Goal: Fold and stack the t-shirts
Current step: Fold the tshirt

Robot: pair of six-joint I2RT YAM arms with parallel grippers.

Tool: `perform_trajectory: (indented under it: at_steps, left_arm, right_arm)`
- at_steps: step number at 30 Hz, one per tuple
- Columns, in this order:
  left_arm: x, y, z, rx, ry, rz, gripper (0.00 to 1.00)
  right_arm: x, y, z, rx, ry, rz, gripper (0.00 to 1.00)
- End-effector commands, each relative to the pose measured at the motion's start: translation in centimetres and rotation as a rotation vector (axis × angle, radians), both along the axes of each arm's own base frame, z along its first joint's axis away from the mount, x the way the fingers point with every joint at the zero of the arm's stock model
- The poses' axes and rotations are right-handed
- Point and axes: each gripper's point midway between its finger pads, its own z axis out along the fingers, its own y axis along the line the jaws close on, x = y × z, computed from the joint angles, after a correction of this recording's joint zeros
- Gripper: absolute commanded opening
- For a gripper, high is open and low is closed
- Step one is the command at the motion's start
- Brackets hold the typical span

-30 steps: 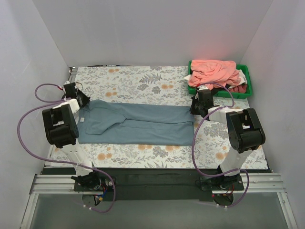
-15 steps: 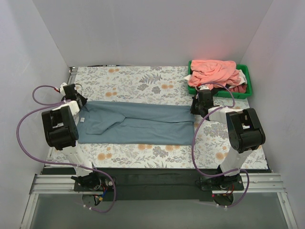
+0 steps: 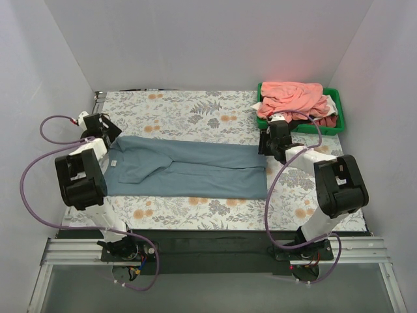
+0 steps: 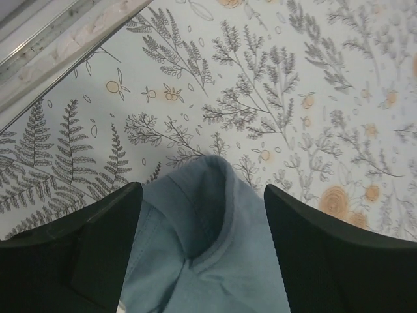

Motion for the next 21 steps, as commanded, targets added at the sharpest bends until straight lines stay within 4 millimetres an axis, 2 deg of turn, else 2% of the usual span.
perform_trajectory:
  at_steps: [1, 2, 3, 4, 6, 7, 8, 10, 11, 13, 15, 18, 21]
  left_arm:
    - [0.0, -0.3, 6.2, 0.067, -0.135, -0.003, 0.75]
    - [-0.2, -0.5, 6.6, 0.07, -0.152, -0.008, 0.77]
    - [-0.7, -0.8, 6.6, 0.067, -0.156, -0.013, 0.77]
    - [-1.0, -1.0, 6.4, 0.062, -0.157, -0.013, 0.77]
    - [-1.3, -1.3, 6.2, 0.057, -0.163, -0.021, 0.78]
    - [-1.8, -1.6, 5.4, 0.049, -0.148, -0.026, 0.78]
    - [-1.9, -1.6, 5.2, 0.047, -0.147, -0.027, 0.78]
    - [-2.1, -2.0, 4.4, 0.031, -0.134, -0.041, 0.79]
    - [-2.0, -2.1, 4.4, 0.026, -0.138, -0.046, 0.79]
    - [-1.8, -2.5, 4.3, 0.013, -0.145, -0.061, 0.79]
    - [-1.9, -2.6, 4.1, 0.006, -0.145, -0.065, 0.79]
    - [-1.9, -2.7, 3.7, -0.002, -0.141, -0.071, 0.79]
    - [-1.9, -2.8, 3.8, -0.004, -0.147, -0.076, 0.79]
  right_arm:
    - [1.2, 1.7, 5.8, -0.076, -0.152, 0.032, 0.52]
    - [1.0, 3.2, 7.4, -0.113, -0.196, 0.058, 0.57]
    - [0.8, 4.1, 8.1, -0.128, -0.214, 0.076, 0.58]
    - [-0.1, 6.4, 9.0, -0.13, -0.242, 0.131, 0.58]
    - [-0.9, 8.8, 10.2, -0.118, -0.272, 0.195, 0.59]
    - [-1.3, 10.1, 10.5, -0.079, -0.271, 0.226, 0.59]
    - [-2.3, 12.4, 10.5, -0.007, -0.255, 0.307, 0.59]
    - [-3.0, 14.4, 10.2, 0.105, -0.218, 0.345, 0.59]
    - [-3.7, 15.7, 9.2, 0.145, -0.18, 0.398, 0.59]
    - [-4.1, 16.6, 8.2, 0.177, -0.142, 0.405, 0.59]
    - [-5.0, 17.5, 6.2, 0.207, -0.076, 0.431, 0.59]
    - [-5.8, 17.6, 3.7, 0.218, -0.009, 0.429, 0.58]
    - [-6.4, 16.7, 1.4, 0.198, 0.041, 0.395, 0.58]
